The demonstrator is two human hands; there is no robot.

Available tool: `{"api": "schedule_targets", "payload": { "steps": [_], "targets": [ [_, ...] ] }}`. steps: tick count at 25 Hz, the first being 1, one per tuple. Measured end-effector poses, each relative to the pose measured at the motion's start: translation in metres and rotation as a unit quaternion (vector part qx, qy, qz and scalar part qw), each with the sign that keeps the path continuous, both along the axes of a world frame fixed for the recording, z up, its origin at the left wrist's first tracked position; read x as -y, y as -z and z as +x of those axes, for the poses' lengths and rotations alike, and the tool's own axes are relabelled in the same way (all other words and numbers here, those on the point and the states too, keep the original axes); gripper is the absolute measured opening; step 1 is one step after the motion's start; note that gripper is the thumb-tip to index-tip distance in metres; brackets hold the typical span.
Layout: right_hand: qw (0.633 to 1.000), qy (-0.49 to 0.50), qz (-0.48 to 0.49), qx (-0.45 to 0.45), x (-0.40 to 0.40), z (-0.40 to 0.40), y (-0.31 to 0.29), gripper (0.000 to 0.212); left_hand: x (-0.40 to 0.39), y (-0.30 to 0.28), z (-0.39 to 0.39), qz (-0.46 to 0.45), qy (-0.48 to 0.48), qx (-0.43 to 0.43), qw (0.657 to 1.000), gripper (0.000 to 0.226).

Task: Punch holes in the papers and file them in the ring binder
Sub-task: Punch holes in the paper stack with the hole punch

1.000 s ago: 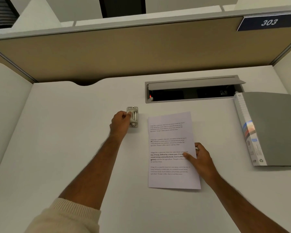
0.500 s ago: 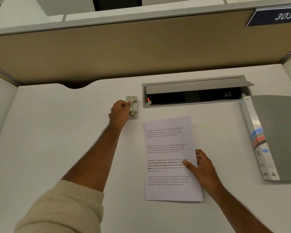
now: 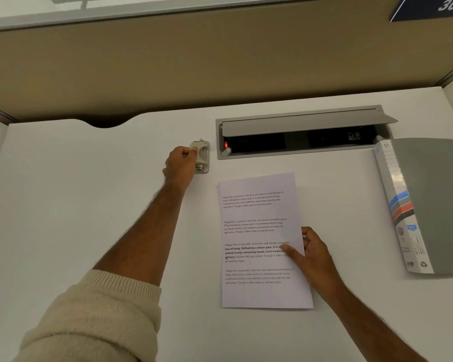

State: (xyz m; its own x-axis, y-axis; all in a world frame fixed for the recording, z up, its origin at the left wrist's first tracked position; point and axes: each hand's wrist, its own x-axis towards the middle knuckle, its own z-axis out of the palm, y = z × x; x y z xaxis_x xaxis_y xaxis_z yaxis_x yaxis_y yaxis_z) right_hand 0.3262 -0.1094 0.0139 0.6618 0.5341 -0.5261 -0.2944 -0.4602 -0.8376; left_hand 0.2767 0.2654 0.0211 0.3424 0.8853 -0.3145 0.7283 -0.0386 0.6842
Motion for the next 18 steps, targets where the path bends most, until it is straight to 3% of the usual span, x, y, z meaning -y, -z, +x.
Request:
{"api": "schedule_targets", "payload": {
  "steps": [6, 9, 14, 18],
  "targets": [
    [1.000, 0.005, 0.005, 0.007, 0.000, -0.002, -0.011, 0.033, 0.024, -0.010, -0.026, 0.056, -0.077, 0.078, 0.992, 0.030],
    [1.000, 0.004, 0.011, 0.020, -0.002, -0.007, -0.024, 0.034, 0.056, -0.013, -0.054, 0.053, -0.051, 0.126, 0.989, 0.022],
    [0.999, -0.001, 0.038, 0.026, 0.000, -0.020, -0.051, 0.033, 0.133, -0.035, -0.099, -0.125, -0.021, 0.192, 0.973, 0.024],
    [0.998, -0.007, 0.053, 0.025, 0.010, -0.034, -0.067, 0.034, 0.177, -0.052, -0.135, -0.284, -0.002, 0.215, 0.934, 0.035]
  ]
}}
